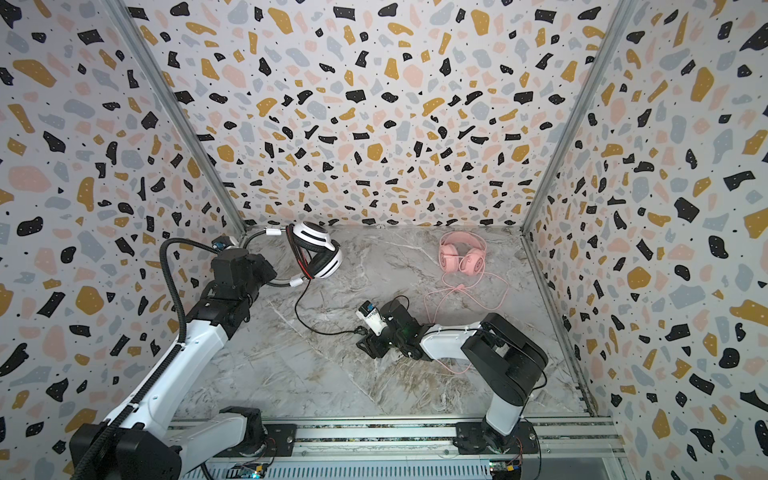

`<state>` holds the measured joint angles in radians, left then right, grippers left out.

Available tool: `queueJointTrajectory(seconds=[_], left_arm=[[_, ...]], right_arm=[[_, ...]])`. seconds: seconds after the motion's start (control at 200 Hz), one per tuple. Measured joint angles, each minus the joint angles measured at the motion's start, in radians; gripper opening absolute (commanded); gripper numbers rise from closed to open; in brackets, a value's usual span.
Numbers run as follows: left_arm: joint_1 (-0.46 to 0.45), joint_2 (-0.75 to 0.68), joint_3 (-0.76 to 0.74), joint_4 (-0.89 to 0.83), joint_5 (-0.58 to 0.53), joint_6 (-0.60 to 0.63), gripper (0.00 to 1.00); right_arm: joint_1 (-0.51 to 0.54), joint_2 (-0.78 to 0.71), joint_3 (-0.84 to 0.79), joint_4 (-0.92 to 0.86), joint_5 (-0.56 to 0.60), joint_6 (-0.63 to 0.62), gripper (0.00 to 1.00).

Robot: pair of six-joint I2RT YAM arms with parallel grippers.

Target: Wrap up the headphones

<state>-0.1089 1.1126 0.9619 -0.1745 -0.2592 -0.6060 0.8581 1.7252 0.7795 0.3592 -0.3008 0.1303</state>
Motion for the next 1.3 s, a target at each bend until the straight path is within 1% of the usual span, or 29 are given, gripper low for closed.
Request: queueJointTrajectory(seconds=[0.15,0.33,0.476,0.621,0.726,0.846,0.916,0.991,1.051,1.126,1.297], left_arm=[[-0.001,0.000,0.107,-0.045,0.041,-0.013,0.00],[-0.001,0.013,0.239,-0.099,0.096,-0.027,0.00],[-0.001,0.017,0.292,-0.134,0.123,-0.046,0.00],[-0.005,0.017,0.326,-0.180,0.135,-0.056,0.00],[-0.006,0.016,0.345,-0.211,0.139,-0.064,0.00],[-0.011,0.017,0.354,-0.230,0.141,-0.072,0.00],[-0.014,0.018,0.359,-0.245,0.142,-0.076,0.00],[-0.023,0.017,0.359,-0.249,0.142,-0.083,0.00],[-0.033,0.017,0.360,-0.251,0.143,-0.089,0.00],[-0.041,0.018,0.369,-0.262,0.143,-0.090,0.00],[-0.050,0.025,0.438,-0.289,0.146,-0.090,0.00]], right_arm=[[-0.002,0.029,0.053,-0.020,0.046,-0.035,0.64],[-0.003,0.090,0.122,-0.026,0.056,-0.049,0.64],[-0.003,0.167,0.143,-0.023,0.074,-0.056,0.64],[-0.004,0.167,0.146,-0.024,0.101,-0.056,0.64],[-0.006,0.137,0.131,-0.040,0.103,-0.056,0.64],[-0.013,0.027,0.093,-0.063,0.098,-0.054,0.64],[-0.024,-0.031,0.095,-0.060,0.087,-0.053,0.64],[-0.041,-0.048,0.117,-0.059,0.083,-0.053,0.64],[-0.052,-0.024,0.144,-0.057,0.083,-0.052,0.64],[-0.064,0.041,0.175,-0.054,0.084,-0.049,0.64],[-0.091,0.192,0.195,-0.069,0.084,-0.046,0.64]])
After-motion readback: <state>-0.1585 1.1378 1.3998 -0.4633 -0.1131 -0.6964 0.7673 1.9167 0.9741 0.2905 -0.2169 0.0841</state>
